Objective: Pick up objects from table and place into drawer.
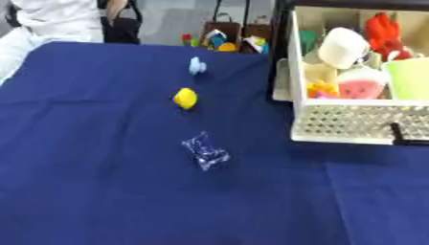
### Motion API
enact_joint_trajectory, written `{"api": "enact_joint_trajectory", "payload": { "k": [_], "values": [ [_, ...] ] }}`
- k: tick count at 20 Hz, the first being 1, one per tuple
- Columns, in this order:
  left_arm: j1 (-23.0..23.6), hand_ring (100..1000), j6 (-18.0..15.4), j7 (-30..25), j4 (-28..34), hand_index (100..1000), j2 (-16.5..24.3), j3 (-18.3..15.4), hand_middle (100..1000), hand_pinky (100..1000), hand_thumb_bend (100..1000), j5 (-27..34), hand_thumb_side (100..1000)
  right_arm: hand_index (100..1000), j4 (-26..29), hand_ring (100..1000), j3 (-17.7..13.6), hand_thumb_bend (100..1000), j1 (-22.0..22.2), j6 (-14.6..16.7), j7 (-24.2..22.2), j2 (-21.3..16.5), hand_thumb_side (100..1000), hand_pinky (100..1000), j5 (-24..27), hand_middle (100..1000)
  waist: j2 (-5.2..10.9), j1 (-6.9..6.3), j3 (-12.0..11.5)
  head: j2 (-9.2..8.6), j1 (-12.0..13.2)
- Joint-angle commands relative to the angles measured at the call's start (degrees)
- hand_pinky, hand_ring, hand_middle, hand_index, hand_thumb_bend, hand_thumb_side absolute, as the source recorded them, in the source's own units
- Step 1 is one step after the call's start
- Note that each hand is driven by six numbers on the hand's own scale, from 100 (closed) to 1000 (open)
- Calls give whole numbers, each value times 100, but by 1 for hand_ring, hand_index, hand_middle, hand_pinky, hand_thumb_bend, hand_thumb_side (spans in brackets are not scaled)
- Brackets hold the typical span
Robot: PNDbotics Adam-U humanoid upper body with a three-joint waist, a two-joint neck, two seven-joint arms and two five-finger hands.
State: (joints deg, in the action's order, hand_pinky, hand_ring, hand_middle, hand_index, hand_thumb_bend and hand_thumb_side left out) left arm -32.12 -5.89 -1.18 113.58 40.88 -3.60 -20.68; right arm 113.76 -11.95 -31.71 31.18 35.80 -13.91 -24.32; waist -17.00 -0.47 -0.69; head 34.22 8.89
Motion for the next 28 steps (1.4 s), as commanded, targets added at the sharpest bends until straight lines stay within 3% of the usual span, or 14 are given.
{"api": "enact_joint_trajectory", "payload": {
  "k": [1, 6, 10, 16, 19, 27, 28],
  "values": [
    [-141, 774, 176, -564, 101, 925, 604, 224, 775, 591, 391, -263, 902, 800, 83, 768, 39, 100, -40, 46, 7, -111, 1000, 723, 72, 701, 142, -31, 22, 37, 37],
    [-333, 798, 231, -1451, 101, 948, 1059, 658, 811, 633, 400, -519, 891, 800, 83, 768, 79, 100, -21, 48, -39, -120, 1000, 723, 111, 701, 169, -77, 80, 37, 88],
    [-552, 813, 219, -2256, 91, 946, 1178, 957, 825, 651, 388, -484, 887, 800, 83, 768, 105, 100, -12, 50, -73, -125, 1000, 723, 141, 700, 184, -109, 119, 48, 137],
    [-934, 826, 253, -3137, -279, 973, 1182, 1402, 838, 675, 520, -260, 886, 799, 83, 769, 137, 100, -5, 48, -119, -121, 1000, 723, 179, 700, 208, -155, 162, 48, 179],
    [-1139, 826, 147, -3447, -455, 1000, 1115, 1618, 845, 682, 594, -190, 888, 799, 83, 768, 152, 100, -11, 54, -140, -121, 1000, 723, 196, 700, 214, -169, 186, 45, 199],
    [-1409, 817, -166, -3766, -668, 966, 958, 1955, 815, 680, 612, -349, 873, 799, 83, 769, 168, 100, -17, 55, -167, -111, 1000, 723, 229, 699, 200, -189, 220, 11, 199],
    [-1436, 815, -168, -3791, -717, 971, 921, 1998, 807, 664, 628, -329, 814, 799, 83, 769, 182, 100, -25, 56, -173, -104, 1000, 723, 238, 694, 192, -205, 254, 20, 259]
  ]
}}
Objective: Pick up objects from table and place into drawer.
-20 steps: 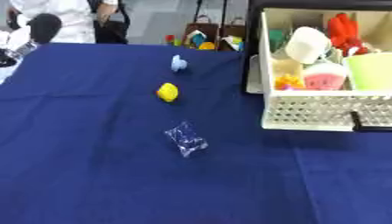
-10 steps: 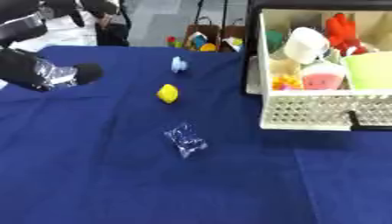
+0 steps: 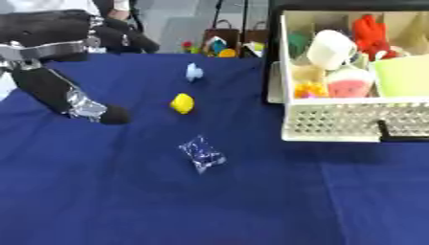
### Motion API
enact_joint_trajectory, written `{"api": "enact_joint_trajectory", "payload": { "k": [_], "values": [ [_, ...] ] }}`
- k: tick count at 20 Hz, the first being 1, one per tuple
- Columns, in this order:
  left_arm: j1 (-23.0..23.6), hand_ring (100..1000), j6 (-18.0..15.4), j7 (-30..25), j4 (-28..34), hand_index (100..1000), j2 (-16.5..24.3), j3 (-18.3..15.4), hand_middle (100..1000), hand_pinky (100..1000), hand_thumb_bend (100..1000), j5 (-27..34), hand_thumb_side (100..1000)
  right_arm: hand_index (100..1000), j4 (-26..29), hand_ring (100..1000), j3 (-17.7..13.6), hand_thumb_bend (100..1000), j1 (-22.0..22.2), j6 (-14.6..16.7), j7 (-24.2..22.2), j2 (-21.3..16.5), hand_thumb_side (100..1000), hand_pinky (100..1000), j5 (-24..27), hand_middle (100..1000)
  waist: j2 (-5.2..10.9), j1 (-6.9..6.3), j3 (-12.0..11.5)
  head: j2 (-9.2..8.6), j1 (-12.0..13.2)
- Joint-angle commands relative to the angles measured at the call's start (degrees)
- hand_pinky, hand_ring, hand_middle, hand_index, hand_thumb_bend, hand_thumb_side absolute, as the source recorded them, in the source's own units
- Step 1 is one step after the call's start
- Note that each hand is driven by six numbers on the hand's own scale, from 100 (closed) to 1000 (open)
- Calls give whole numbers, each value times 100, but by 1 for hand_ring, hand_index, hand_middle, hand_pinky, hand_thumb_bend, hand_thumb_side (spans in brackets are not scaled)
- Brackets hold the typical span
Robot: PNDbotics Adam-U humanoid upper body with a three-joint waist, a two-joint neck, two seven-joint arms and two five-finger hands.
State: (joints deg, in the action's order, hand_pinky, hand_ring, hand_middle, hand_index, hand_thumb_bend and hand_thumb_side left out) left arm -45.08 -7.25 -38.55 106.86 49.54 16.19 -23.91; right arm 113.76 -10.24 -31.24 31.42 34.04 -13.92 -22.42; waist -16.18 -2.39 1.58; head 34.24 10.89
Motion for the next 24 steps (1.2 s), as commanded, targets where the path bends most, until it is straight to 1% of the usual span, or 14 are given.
{"api": "enact_joint_trajectory", "payload": {
  "k": [1, 4, 7, 8, 11, 15, 21, 24],
  "values": [
    [-203, 820, -19, -116, -148, 969, -2, 119, 812, 671, 632, 27, 811, 799, 83, 769, 28, 100, -80, 31, -7, -95, 1000, 723, 60, 694, 106, -25, 60, 31, 110],
    [-471, 825, 22, -366, -558, 961, -231, 511, 816, 670, 639, 57, 794, 799, 83, 769, 38, 100, -82, 32, -21, -85, 1000, 723, 85, 693, 107, -37, 104, 69, 197],
    [-708, 825, 35, -647, -1015, 937, -472, 711, 810, 663, 645, 140, 784, 799, 83, 769, 40, 100, -85, 33, -24, -76, 1000, 723, 101, 692, 106, -43, 125, 84, 238],
    [-760, 822, 23, -733, -1157, 921, -547, 729, 800, 649, 648, 191, 774, 799, 83, 769, 40, 100, -86, 34, -25, -72, 1000, 723, 105, 692, 107, -45, 133, 93, 245],
    [-869, 822, -5, -933, -1579, 923, -733, 773, 798, 628, 653, 420, 749, 799, 83, 769, 39, 100, -93, 36, -22, -64, 1000, 723, 118, 691, 109, -54, 162, 120, 254],
    [-1004, 826, -137, -1022, -2095, 922, -939, 786, 801, 613, 652, 629, 722, 799, 83, 769, 37, 100, -106, 39, -12, -56, 1000, 723, 146, 690, 109, -60, 192, 144, 239],
    [-1134, 828, -439, -1049, -2666, 913, -1185, 819, 790, 612, 655, 492, 664, 798, 83, 768, 20, 100, -133, 41, 11, -51, 1000, 723, 184, 689, 98, -68, 231, 146, 237],
    [-1157, 829, -561, -1116, -2858, 915, -1280, 831, 791, 612, 642, 425, 658, 798, 83, 768, 12, 100, -144, 41, 27, -41, 1000, 723, 196, 688, 91, -62, 251, 84, 234]
  ]
}}
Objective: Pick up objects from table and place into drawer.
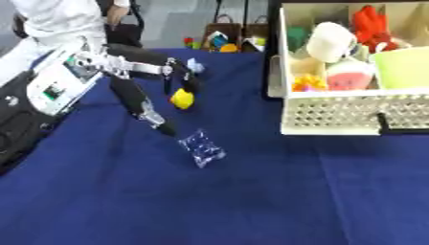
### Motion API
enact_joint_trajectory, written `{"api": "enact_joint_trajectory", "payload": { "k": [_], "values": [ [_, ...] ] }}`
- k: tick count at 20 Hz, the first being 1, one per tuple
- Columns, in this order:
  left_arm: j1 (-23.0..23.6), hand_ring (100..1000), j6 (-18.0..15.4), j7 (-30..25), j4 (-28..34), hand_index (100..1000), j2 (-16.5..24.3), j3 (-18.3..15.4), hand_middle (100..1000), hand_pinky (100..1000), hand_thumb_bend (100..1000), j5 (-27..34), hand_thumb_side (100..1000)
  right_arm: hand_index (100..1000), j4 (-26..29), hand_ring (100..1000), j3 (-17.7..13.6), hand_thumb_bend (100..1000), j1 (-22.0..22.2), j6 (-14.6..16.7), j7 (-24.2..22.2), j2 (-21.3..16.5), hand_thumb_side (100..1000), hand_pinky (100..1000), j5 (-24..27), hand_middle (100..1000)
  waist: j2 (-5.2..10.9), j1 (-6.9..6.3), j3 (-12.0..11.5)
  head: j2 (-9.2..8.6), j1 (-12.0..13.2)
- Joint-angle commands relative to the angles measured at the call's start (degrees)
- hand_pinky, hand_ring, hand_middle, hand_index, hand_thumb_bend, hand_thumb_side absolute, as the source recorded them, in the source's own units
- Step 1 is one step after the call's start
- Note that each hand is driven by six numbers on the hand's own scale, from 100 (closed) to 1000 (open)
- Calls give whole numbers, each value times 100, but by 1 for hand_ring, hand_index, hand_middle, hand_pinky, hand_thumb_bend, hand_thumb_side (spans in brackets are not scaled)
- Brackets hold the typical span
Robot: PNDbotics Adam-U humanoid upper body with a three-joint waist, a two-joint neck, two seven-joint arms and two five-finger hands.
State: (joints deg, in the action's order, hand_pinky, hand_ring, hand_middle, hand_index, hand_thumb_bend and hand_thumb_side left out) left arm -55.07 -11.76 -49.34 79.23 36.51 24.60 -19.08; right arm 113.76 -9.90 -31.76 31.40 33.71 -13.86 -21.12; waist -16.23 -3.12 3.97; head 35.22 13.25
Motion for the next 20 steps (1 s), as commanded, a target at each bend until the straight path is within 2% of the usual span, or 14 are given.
{"api": "enact_joint_trajectory", "payload": {
  "k": [1, 5, 8, 13, 20],
  "values": [
    [-163, 829, -144, -57, -122, 916, 1, -1, 792, 613, 643, -73, 658, 798, 83, 768, -27, 100, -95, 44, 67, -45, 1000, 723, 69, 688, 94, 15, 16, -63, -17],
    [-167, 832, -269, -137, -70, 927, -32, 63, 802, 627, 637, -206, 653, 797, 83, 768, -35, 100, -100, 41, 89, -39, 1000, 723, 77, 686, 80, 34, 22, -292, -136],
    [-168, 835, -334, -186, 16, 939, -23, 102, 812, 636, 654, -370, 660, 797, 83, 768, -30, 100, -99, 34, 90, -36, 1000, 723, 82, 685, 72, 44, 23, -378, -176],
    [-157, 842, -493, -224, 230, 952, 39, 157, 829, 669, 694, -663, 656, 797, 83, 769, -28, 100, -88, 24, 91, -30, 1000, 724, 86, 685, 64, 41, 21, -448, -229],
    [-103, 845, -841, -262, 276, 958, 111, 361, 853, 704, 614, -1255, 596, 797, 83, 769, -26, 100, -85, 19, 112, -29, 1000, 723, 92, 684, 48, 31, 30, -483, -249]
  ]
}}
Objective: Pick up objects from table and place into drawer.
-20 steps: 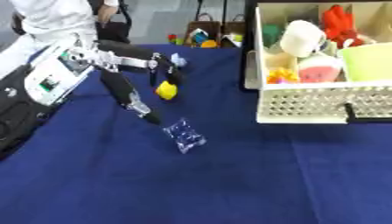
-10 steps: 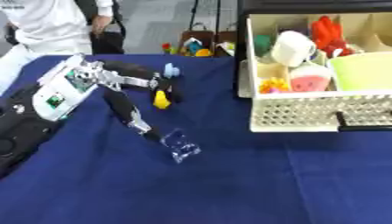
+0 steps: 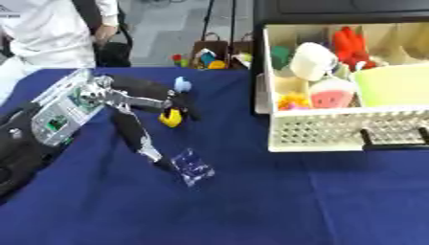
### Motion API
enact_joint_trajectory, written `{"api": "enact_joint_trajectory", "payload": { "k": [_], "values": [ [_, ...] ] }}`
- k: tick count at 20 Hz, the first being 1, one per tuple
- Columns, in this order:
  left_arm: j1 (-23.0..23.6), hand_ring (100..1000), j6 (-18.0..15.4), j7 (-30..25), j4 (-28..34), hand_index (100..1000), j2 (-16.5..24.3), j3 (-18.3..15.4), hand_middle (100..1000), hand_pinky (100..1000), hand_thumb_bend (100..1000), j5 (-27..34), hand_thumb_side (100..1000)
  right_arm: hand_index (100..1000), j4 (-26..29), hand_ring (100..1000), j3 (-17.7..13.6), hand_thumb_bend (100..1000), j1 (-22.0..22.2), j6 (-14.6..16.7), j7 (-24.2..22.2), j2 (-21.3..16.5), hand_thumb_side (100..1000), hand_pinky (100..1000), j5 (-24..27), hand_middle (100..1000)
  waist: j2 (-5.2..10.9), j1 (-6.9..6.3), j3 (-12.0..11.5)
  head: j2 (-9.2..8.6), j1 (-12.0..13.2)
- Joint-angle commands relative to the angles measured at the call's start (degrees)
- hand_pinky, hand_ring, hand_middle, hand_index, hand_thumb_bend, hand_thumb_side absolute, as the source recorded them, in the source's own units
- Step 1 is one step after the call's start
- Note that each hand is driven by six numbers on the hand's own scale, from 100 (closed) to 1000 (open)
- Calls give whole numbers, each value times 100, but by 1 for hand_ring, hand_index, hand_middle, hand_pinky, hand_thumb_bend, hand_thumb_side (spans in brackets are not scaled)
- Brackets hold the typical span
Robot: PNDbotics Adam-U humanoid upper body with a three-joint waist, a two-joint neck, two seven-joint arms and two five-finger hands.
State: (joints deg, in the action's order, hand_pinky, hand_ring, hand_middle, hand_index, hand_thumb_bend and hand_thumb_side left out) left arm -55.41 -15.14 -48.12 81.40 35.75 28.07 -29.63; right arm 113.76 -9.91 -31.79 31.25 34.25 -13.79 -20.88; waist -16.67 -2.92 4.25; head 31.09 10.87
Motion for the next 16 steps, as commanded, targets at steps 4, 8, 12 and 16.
{"api": "enact_joint_trajectory", "payload": {
  "k": [4, 8, 12, 16],
  "values": [
    [-24, 846, -688, -384, -79, 958, 158, 101, 853, 706, 617, -389, 590, 797, 83, 769, -19, 100, -90, 33, 66, -32, 1000, 723, 66, 683, 83, 12, -1, -90, -10],
    [12, 838, -786, -384, -181, 952, 128, 53, 847, 694, 610, -484, 584, 797, 83, 769, -21, 100, -105, 35, 74, -29, 1000, 723, 66, 683, 64, 23, 5, -110, -12],
    [-13, 839, -876, -329, -139, 972, 89, -45, 879, 698, 596, -625, 582, 796, 83, 770, -16, 100, -113, 34, 72, -22, 1000, 723, 69, 682, 38, 28, -3, -117, -18],
    [-22, 840, -1069, -25, -57, 978, 60, -69, 883, 709, 593, -871, 578, 796, 83, 770, -10, 100, -124, 32, 64, -17, 1000, 723, 74, 682, 10, 29, 2, -131, -25]
  ]
}}
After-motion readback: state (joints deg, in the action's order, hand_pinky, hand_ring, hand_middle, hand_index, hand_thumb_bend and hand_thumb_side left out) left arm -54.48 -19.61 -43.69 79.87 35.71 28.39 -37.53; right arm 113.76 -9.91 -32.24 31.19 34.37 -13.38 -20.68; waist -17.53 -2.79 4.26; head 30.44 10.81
